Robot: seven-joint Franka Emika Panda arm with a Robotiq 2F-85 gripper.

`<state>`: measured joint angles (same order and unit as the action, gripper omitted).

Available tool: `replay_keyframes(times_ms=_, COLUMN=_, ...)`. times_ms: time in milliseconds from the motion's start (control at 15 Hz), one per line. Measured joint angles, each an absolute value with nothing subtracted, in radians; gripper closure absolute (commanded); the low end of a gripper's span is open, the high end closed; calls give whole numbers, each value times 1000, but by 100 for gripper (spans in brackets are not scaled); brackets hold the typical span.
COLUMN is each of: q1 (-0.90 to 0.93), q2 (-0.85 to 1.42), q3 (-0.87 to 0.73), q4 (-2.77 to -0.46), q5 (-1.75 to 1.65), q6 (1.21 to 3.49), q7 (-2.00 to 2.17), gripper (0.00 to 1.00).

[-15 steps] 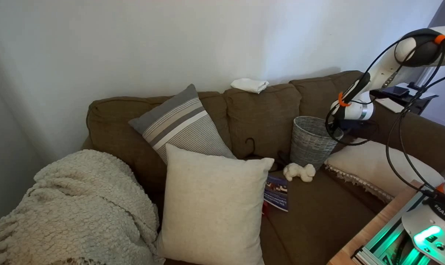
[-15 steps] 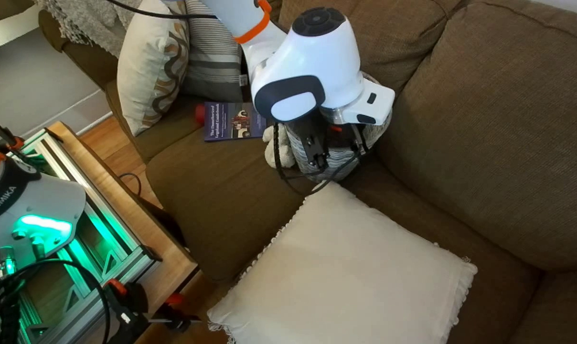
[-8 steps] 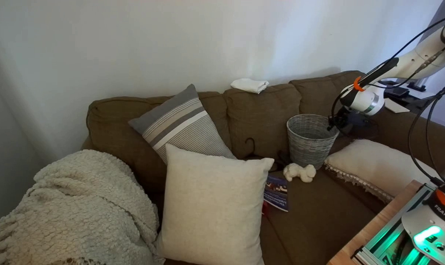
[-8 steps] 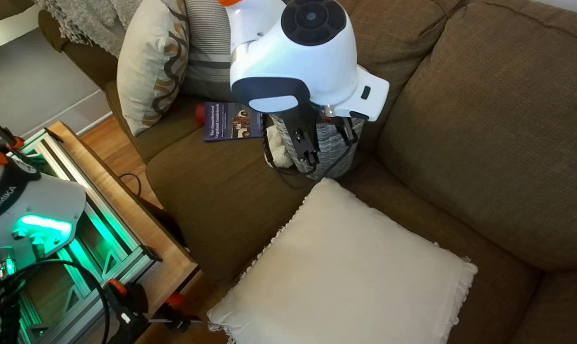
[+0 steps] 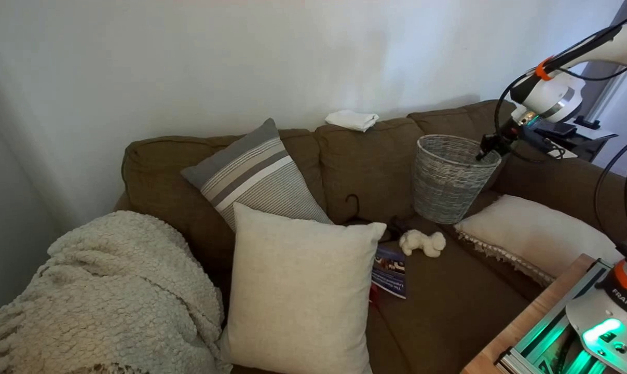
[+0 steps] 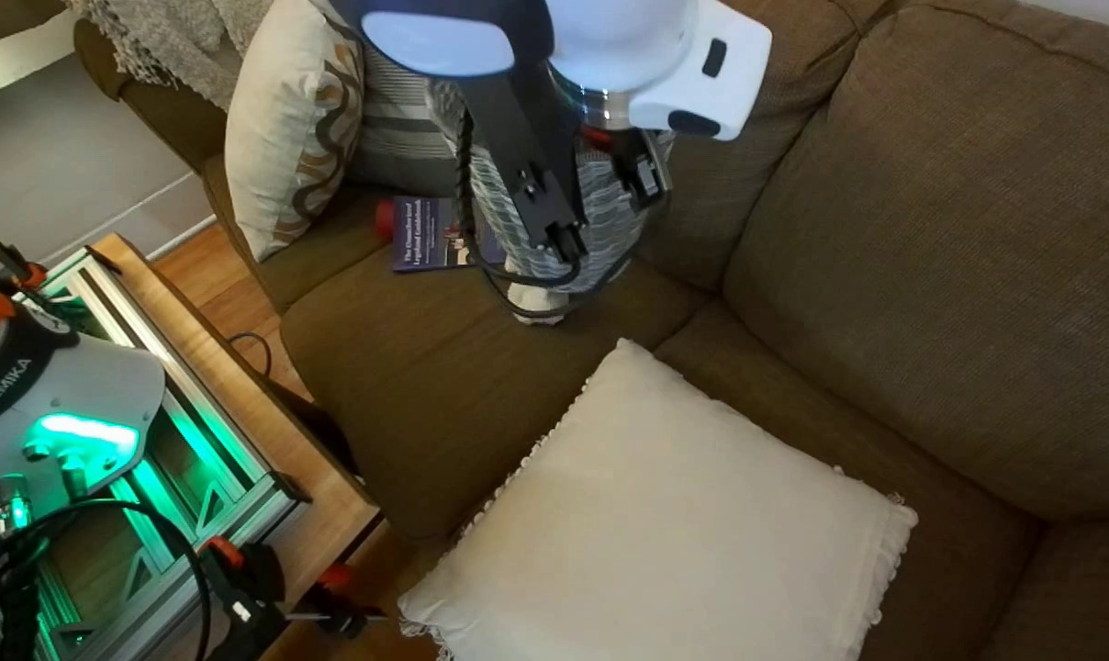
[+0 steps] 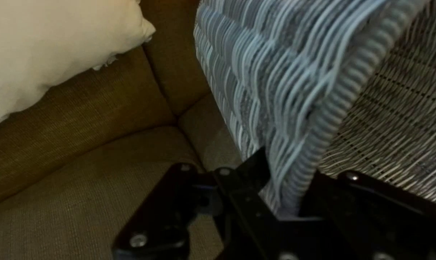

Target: Move the basket forward

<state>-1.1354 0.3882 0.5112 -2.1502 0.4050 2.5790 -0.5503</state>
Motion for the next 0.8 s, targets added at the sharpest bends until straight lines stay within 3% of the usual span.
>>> replay_keyframes(times_ms=333, q1=-956, q2=163, q3=332, q4=-2305, q5=432, q6=2435, q7=-567, gripper=98)
replay_keyframes(times_ms=600, q1=-736, q2=144, q3=156, q4=-2502, q5=399, q6=2642, q7=-569, gripper=98)
replay_keyframes(times_ms=800, q1=-645, q2=199, q3=123, q4=-2581, q5=456, q6=2828, q7=-632, gripper=98)
